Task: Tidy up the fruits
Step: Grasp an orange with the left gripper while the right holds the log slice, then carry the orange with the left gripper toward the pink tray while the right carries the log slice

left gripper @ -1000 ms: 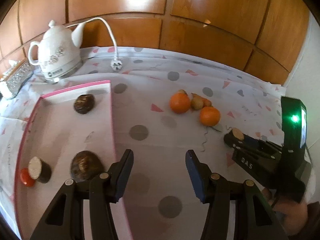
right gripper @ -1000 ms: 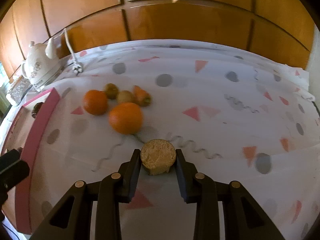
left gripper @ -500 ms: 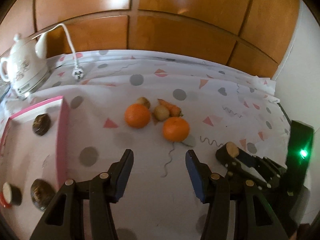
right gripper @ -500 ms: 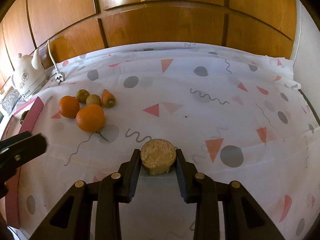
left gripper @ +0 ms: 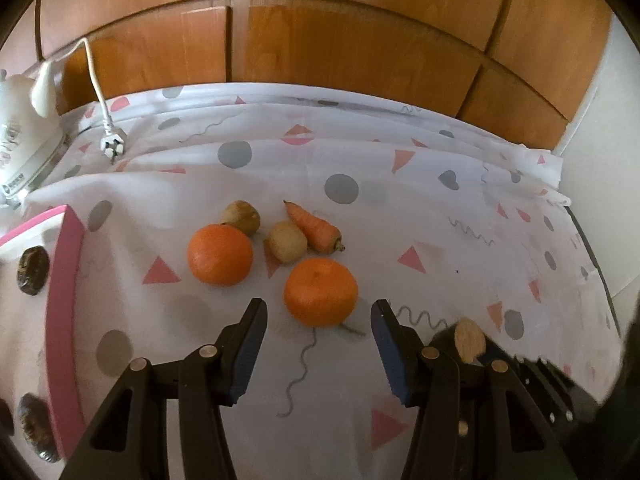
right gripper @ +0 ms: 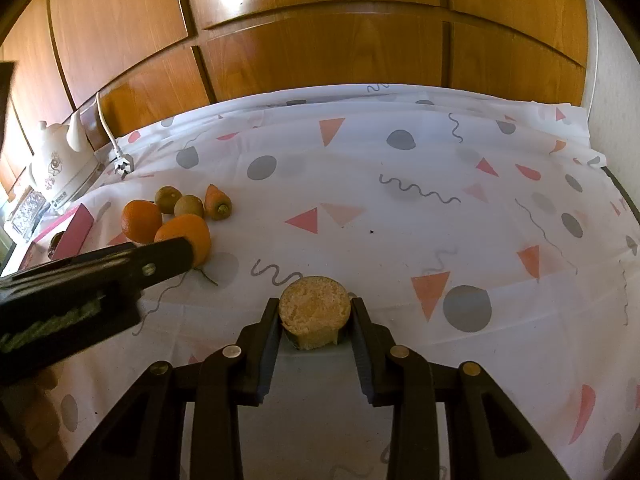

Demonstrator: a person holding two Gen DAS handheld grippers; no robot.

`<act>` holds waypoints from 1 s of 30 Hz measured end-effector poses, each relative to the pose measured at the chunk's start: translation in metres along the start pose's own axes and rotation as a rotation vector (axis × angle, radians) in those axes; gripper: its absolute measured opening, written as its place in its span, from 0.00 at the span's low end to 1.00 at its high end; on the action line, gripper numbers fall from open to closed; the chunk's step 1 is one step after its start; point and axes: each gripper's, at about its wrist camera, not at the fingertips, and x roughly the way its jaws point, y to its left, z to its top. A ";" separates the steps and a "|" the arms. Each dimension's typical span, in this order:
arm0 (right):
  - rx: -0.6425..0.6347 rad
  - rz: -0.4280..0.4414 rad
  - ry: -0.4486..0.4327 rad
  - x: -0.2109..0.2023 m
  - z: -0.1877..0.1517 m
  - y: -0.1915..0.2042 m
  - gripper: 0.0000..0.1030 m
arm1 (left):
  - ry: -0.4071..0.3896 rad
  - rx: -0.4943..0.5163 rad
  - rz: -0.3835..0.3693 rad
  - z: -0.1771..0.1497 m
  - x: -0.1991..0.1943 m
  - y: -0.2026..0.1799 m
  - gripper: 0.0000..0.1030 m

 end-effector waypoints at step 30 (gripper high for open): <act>-0.022 -0.024 0.003 0.003 -0.001 0.004 0.33 | -0.092 0.000 0.066 -0.074 -0.036 0.036 0.38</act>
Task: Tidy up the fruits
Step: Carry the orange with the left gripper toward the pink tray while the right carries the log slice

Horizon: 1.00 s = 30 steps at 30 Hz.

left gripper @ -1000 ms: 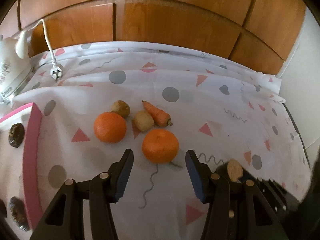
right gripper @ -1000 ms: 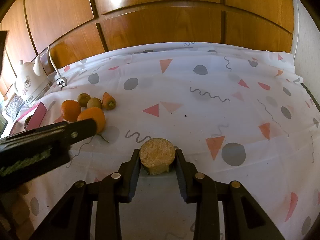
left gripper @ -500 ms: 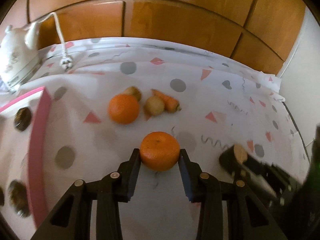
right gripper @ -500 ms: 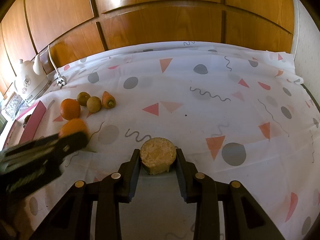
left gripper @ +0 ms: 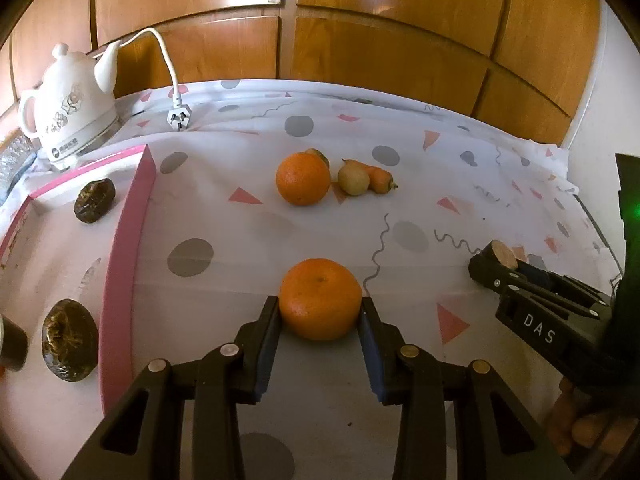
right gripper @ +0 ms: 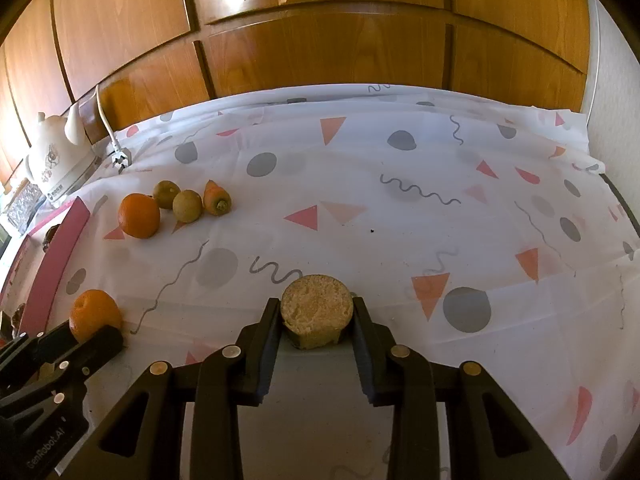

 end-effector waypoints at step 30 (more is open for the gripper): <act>-0.010 -0.009 0.001 -0.001 0.000 0.002 0.33 | 0.026 0.002 -0.016 0.003 -0.009 0.002 0.36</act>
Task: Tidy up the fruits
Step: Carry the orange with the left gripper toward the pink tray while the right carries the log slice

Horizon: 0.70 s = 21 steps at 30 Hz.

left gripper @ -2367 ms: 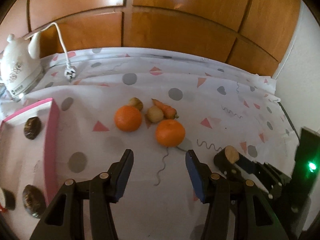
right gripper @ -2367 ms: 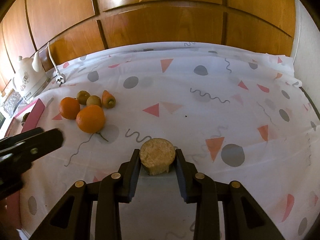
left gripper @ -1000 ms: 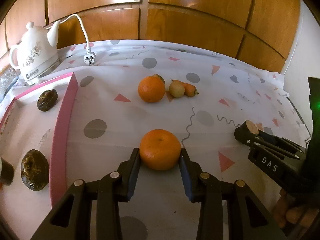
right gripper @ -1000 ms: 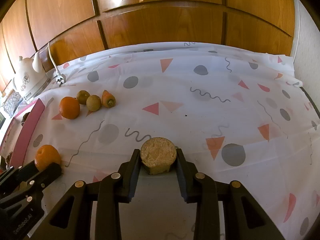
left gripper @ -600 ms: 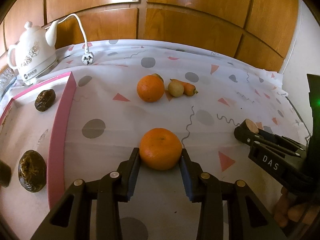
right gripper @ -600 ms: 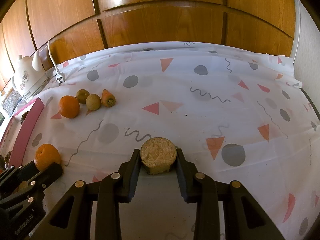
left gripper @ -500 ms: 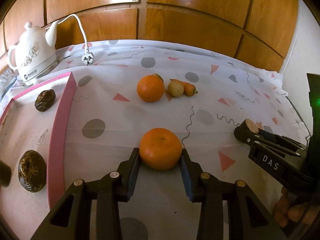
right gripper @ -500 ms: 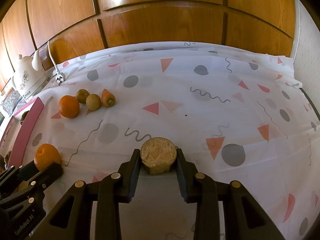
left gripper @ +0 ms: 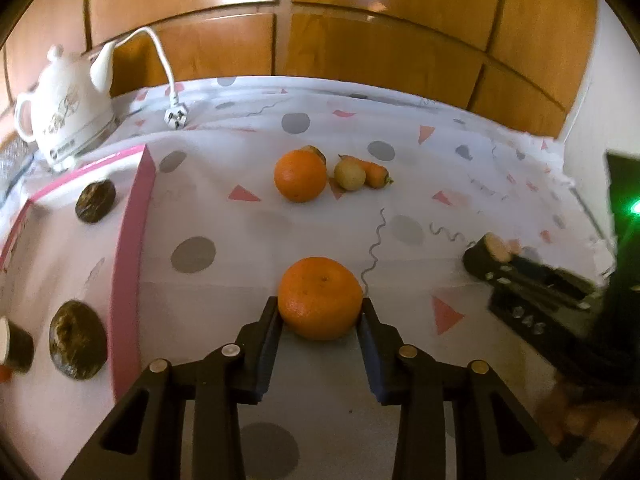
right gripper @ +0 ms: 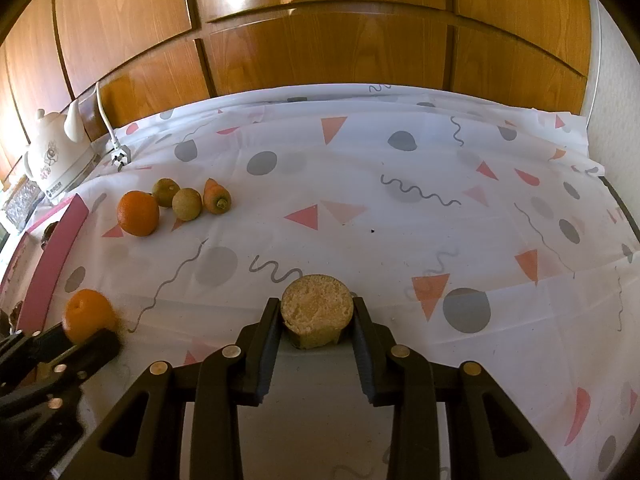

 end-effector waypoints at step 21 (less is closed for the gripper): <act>-0.089 0.034 0.033 -0.010 -0.002 0.034 0.33 | -0.132 -0.129 0.228 0.003 -0.088 0.104 0.37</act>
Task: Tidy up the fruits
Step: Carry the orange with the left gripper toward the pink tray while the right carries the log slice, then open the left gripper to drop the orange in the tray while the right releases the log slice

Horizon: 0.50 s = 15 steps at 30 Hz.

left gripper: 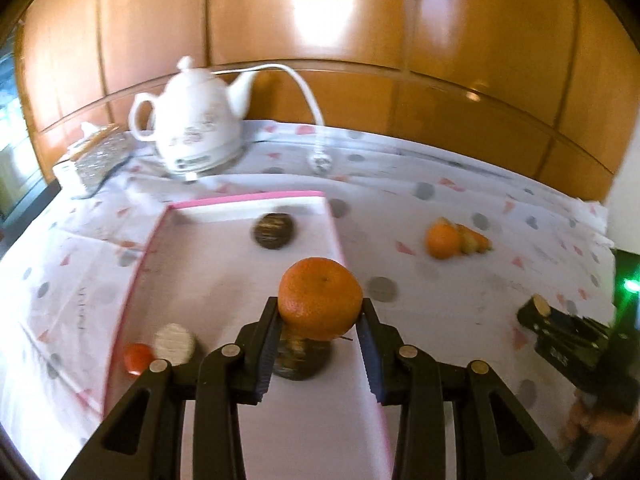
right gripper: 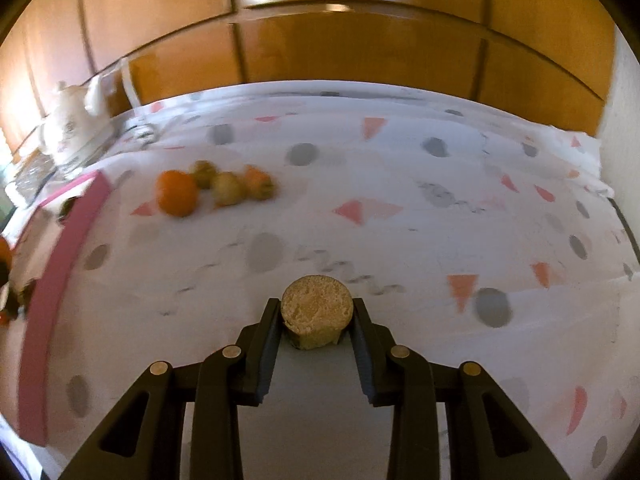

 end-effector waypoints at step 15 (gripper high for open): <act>-0.235 0.361 -0.053 -0.051 0.007 0.129 0.33 | -0.014 -0.090 0.084 0.004 -0.002 0.057 0.37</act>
